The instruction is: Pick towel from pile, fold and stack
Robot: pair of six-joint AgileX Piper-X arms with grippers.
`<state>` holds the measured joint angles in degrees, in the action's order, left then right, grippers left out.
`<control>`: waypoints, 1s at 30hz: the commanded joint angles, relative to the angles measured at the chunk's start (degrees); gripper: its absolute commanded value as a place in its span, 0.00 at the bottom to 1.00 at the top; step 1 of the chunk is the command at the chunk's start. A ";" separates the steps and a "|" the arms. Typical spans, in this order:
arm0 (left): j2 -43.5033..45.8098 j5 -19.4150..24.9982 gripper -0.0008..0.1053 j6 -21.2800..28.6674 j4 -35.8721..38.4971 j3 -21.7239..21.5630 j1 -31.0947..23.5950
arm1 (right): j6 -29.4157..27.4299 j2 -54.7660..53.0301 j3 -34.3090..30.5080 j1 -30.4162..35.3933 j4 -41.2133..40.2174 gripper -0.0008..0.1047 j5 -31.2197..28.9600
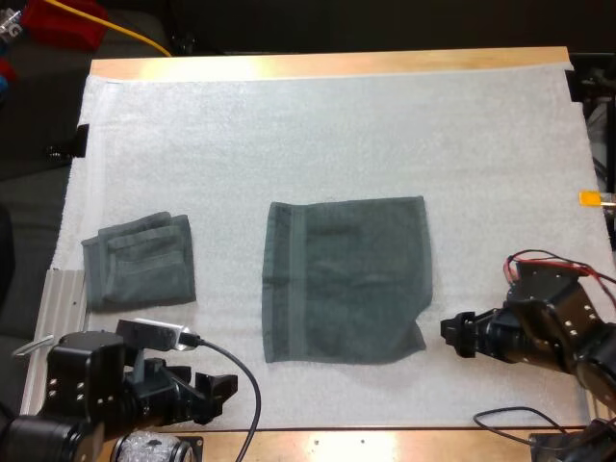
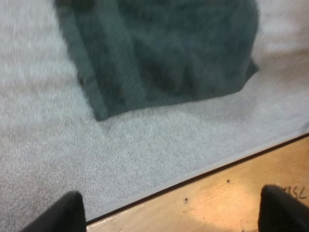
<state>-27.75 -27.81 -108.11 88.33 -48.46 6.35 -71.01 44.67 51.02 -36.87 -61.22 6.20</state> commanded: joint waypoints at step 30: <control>0.11 -2.89 0.66 0.09 -3.31 4.00 -0.10 | 19.57 -0.11 -26.00 -0.02 31.00 0.68 5.26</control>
<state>-27.86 -30.31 -108.11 85.35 -44.36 6.35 -52.17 44.67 25.12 -36.87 -30.93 10.89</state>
